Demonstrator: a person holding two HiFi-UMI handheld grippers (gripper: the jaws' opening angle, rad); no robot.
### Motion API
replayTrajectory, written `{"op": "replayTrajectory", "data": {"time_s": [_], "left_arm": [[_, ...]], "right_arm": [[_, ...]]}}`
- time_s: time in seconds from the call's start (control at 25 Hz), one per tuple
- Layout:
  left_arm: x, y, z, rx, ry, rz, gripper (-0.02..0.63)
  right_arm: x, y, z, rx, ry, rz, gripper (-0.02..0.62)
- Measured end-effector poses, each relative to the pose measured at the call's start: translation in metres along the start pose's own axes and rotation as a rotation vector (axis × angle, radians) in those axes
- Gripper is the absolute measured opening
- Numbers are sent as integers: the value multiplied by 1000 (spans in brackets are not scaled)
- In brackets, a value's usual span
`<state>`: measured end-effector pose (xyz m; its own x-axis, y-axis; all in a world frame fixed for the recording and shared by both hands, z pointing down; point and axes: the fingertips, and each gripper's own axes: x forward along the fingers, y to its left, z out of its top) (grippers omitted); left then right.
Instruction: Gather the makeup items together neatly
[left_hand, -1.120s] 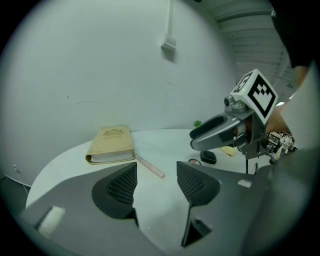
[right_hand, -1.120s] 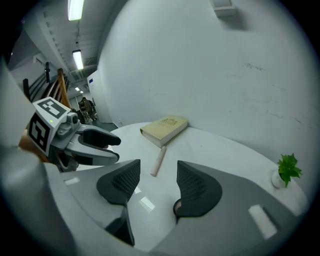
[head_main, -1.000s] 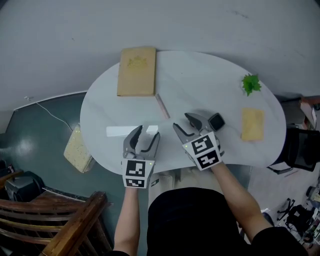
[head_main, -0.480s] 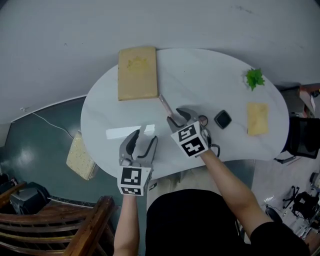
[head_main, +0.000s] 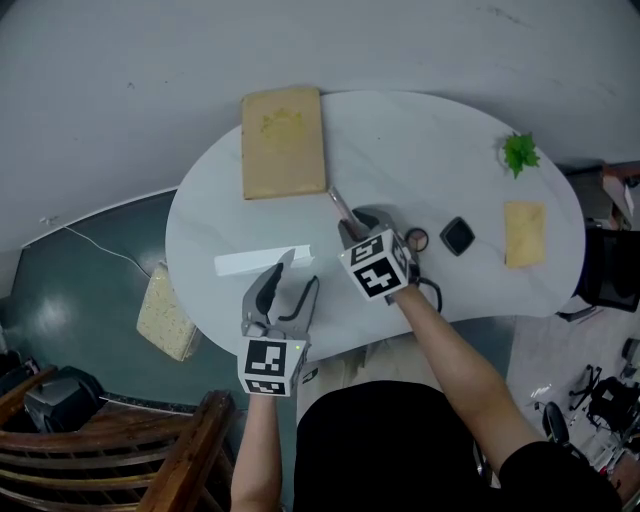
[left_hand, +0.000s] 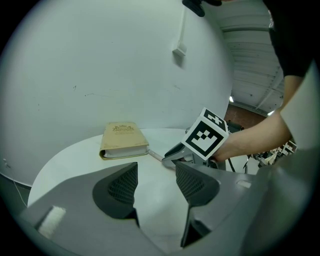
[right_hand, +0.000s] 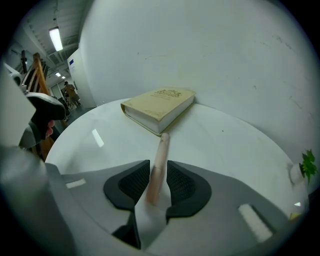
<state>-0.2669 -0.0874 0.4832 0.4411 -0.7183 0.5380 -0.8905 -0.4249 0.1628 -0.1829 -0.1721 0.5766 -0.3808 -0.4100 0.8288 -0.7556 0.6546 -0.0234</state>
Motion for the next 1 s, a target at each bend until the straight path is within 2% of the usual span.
{"op": "replayTrajectory", "data": {"time_s": [0.16,0.64,0.8,1.0], "left_arm": [[0,4,-1,-2,4,1,235],[2,4,-4,8,9,-19,233],[5,1,-1,15,7,-32,233],[9,-3,0,27,13,-51,232]], "right_arm": [[2,-1,1,9,3,-14,86],[-4,0,-5,51,14,-41,77],[-13,-2,-9,106,-2,-76,75],[-27,-9,-23,228,-18,-122,75]]}}
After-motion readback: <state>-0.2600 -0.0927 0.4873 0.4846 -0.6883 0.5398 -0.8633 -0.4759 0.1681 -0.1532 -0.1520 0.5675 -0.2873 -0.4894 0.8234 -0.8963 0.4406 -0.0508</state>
